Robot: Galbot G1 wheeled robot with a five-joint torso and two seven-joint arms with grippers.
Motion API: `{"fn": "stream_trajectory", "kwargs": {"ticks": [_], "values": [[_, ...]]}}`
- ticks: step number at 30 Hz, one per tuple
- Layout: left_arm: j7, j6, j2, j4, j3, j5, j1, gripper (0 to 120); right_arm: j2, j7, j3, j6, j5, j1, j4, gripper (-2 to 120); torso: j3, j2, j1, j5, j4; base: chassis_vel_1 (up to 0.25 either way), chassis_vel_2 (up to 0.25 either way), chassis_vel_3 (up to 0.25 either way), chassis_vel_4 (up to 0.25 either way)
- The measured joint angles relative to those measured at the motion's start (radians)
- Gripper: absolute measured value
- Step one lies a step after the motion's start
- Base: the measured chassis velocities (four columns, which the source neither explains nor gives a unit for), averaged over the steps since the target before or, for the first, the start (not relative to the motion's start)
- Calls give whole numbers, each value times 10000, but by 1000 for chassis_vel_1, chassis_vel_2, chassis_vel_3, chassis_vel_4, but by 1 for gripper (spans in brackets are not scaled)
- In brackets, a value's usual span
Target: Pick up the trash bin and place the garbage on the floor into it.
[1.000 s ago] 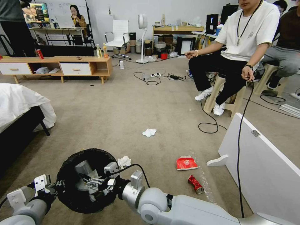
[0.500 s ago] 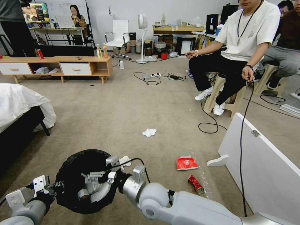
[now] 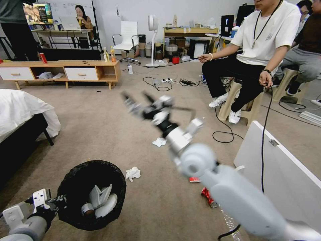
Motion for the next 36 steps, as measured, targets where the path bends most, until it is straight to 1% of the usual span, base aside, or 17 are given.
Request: {"fn": "stream_trajectory", "kwargs": {"ticks": [3, 6, 10, 11, 13, 14, 15, 16, 17, 18, 20, 22, 23, 24, 27, 30, 36], "values": [[3, 1, -10, -24, -19, 3, 12, 3, -260, 54, 493, -78, -72, -225, 199, 100, 0, 1, 0, -1, -1, 0, 0, 0, 0], [22, 0, -161, -180, -124, 119, 55, 3, -1289, 186, 2844, -300, -536, -1876, 1170, 100, -1, 0, 0, -1, 1, 0, 0, 0, 0], [49, 0, -271, -258, -142, 187, 95, 3, -1575, 276, 3594, -251, -855, -2734, 1486, 100, -2, 0, 0, -5, 0, 0, 0, 0, 0], [166, 0, -414, -367, -145, 389, 143, 3, -1873, 437, 4669, -164, -1335, -3985, 1892, 100, -1, -1, -1, 4, -2, 0, 0, 0, 0], [193, 0, -455, -401, -145, 442, 152, 3, -1941, 497, 5010, -146, -1521, -4341, 2027, 100, -1, 0, 0, 0, -1, 0, 0, 0, 0], [236, 1, -549, -468, -145, 533, 173, 3, -2059, 695, 5875, -147, -2184, -5379, 2442, 100, -2, 0, -1, -5, -5, 0, 0, 0, 0], [273, 0, -630, -544, -145, 568, 206, 3, -2053, 888, 6302, -261, -2706, -5987, 2698, 100, -2, 0, 0, -2, -5, 0, 0, 0, 0], [273, 0, -630, -544, -145, 568, 206, 3, -2053, 888, 6302, -261, -2706, -5987, 2698, 100, -2, 0, 0, -2, -5, 0, 0, 0, 0], [340, 0, -724, -643, -221, 628, 308, 3, -1960, 1049, 6621, -325, -3267, -6583, 2945, 100, -2, 0, -1, -6, -13, 0, 0, 0, 0], [459, 0, -940, -864, -482, 768, 566, 3, -1744, 1238, 6736, -374, -3963, -7104, 3099, 100, -2, -1, -1, -4, 5, 0, 0, 0, 0], [463, 0, -975, -902, -527, 790, 605, 3, -1692, 1260, 6776, -374, -4138, -7245, 3135, 100, -2, 0, -1, -1, 11, 0, 0, 0, 0], [467, 0, -1058, -1018, -648, 964, 745, 3, -1348, 1477, 7093, -380, -5109, -8196, 3484, 100, -3, 0, -1, -8, 10, 0, 0, 0, 0], [467, 0, -1058, -1018, -648, 964, 745, 3, -1348, 1477, 7093, -380, -5109, -8196, 3484, 100, -3, 0, -1, -8, 10, 0, 0, 0, 0], [466, 0, -1063, -1015, -662, 1013, 847, 3, -1184, 1505, 7288, -381, -5446, -8776, 3669, 100, -2, 0, 0, -7, -6, 0, 0, 0, 0], [476, 0, -1068, -946, -680, 1118, 1064, 3, -950, 1516, 7424, -174, -5884, -9434, 3776, 100, -2, 1, -1, -7, -6, 0, 0, 0, 0], [493, 1, -1077, -913, -668, 1150, 1250, 3, -721, 1512, 7434, 122, -6298, -9857, 3761, 100, -1, 1, -1, -7, 4, 0, 0, 0, 0], [596, 0, -1095, -876, -516, 1172, 1434, 3, -47, 1414, 7284, 586, -7205, -10628, 3668, 100, -2, 2, -1, -7, -1, 0, 0, 0, 0]]}}
